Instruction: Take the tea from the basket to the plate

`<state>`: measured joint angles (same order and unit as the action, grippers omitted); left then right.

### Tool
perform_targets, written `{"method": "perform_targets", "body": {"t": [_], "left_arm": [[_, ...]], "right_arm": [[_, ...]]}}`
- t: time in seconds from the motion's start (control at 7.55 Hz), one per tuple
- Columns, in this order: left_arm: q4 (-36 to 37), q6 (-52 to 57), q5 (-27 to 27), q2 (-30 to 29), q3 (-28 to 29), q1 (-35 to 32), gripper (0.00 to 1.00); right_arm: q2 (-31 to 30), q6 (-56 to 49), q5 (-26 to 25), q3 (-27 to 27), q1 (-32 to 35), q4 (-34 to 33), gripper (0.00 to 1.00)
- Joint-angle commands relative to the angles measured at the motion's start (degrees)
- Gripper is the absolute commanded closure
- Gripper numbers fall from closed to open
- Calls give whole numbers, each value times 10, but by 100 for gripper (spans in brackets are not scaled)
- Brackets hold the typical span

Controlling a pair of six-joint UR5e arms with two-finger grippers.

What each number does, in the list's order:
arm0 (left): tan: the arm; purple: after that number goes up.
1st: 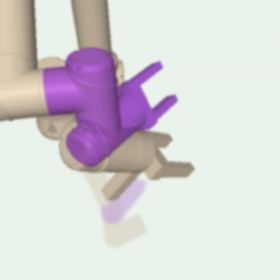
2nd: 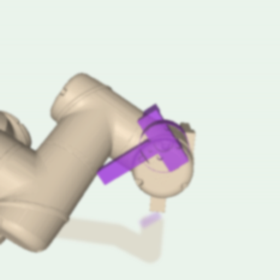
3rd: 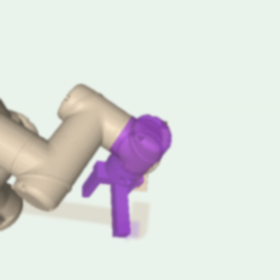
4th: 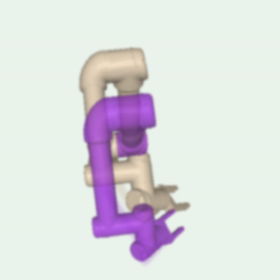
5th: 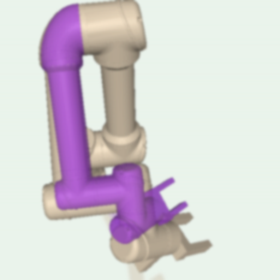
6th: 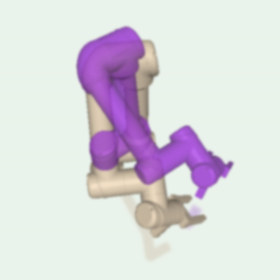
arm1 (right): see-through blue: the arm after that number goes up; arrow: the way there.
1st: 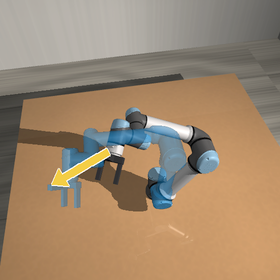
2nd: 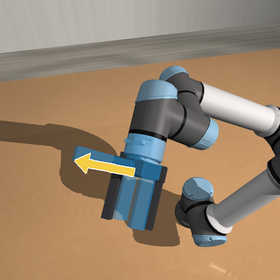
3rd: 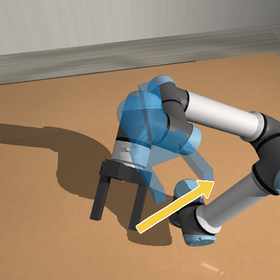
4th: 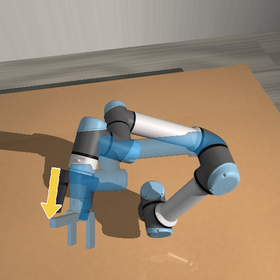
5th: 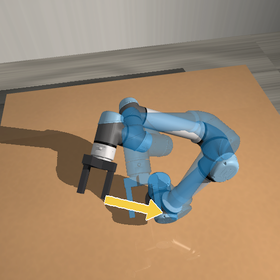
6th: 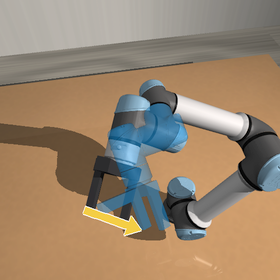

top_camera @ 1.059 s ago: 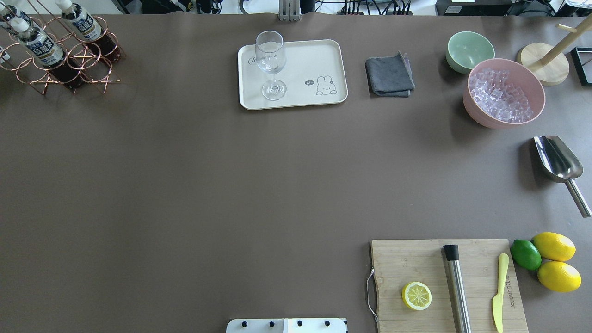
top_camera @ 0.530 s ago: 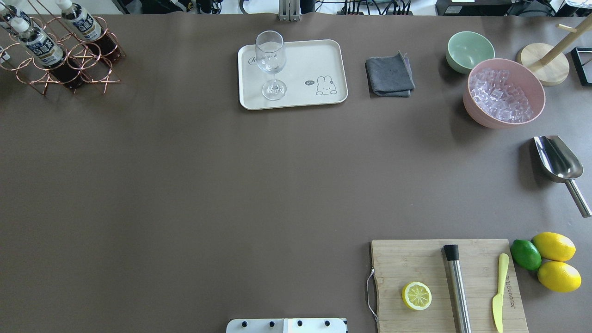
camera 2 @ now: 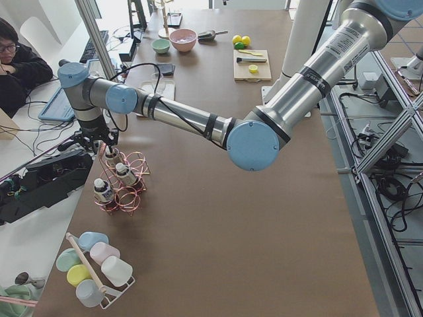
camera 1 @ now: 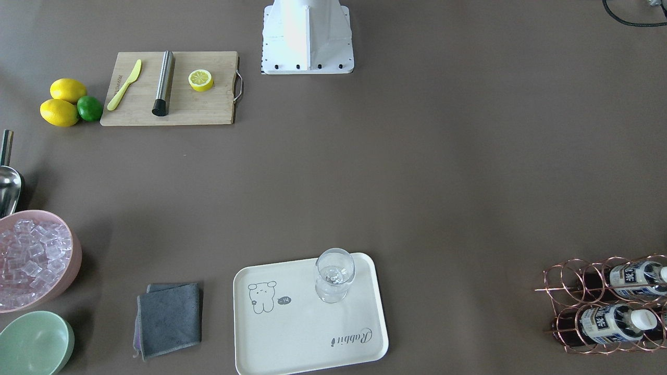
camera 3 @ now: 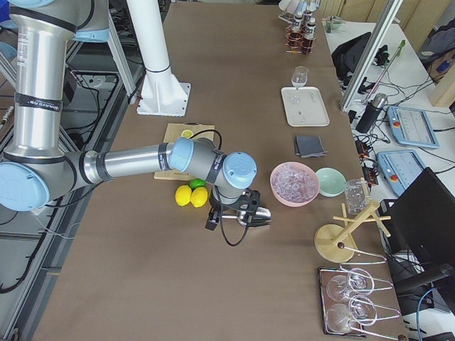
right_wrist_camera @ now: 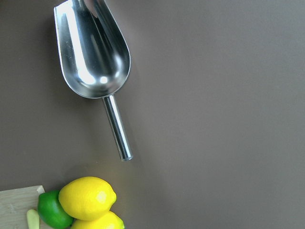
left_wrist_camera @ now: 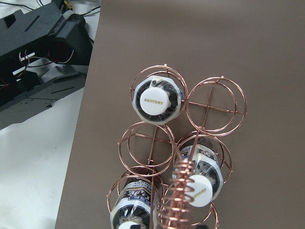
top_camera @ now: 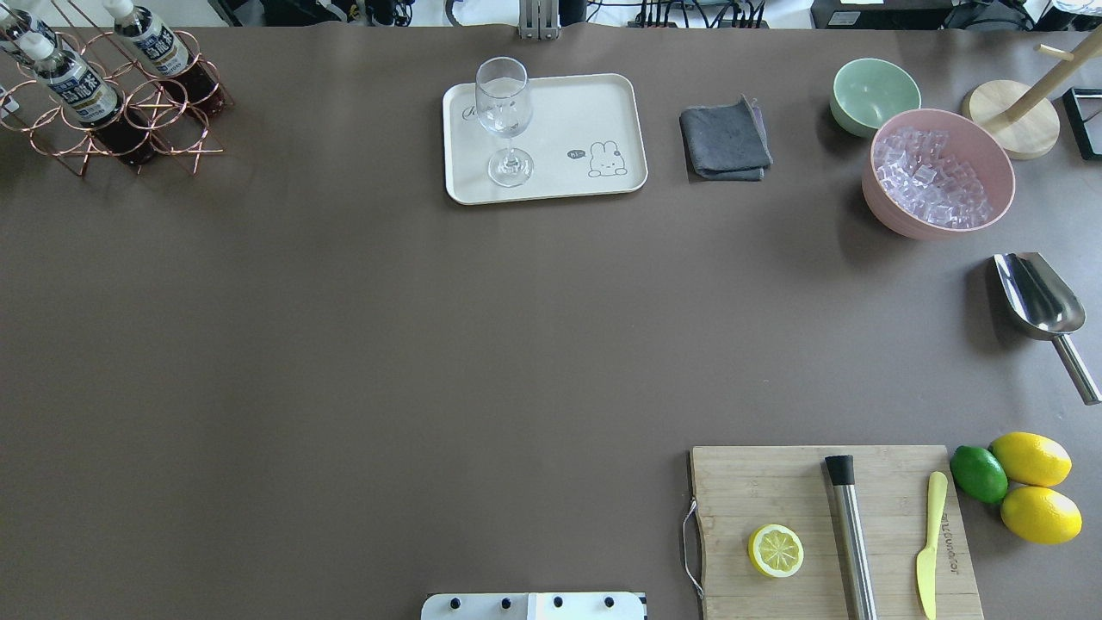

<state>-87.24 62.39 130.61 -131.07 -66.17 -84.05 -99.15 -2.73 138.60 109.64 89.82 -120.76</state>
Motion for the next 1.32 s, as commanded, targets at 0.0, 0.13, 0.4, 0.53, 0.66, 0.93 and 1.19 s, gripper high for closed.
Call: {"method": "perform_targets", "body": {"t": [0.0,0.13,0.4,0.53,0.66,0.93,1.19], "left_arm": [[-11,5,1,11,-2,-16,100],[12,11,1,9,-23,-18,100],[62,53,0,1,-45,-20,100],[153,79,-4,-22,-74,-21,100],[233,104,-4,-32,-119,-38,100],[362,98,-4,-50,-200,-56,100],[409,85,-4,-85,-214,-32,100]], "right_arm": [[1,0,1,0,-6,0,0],[2,0,1,-1,-10,1,0],[4,0,1,0,-11,0,0],[2,0,1,1,-11,0,0],[2,0,1,0,-11,0,0],[2,0,1,1,-11,1,0],[2,0,1,1,-11,1,0]]}}
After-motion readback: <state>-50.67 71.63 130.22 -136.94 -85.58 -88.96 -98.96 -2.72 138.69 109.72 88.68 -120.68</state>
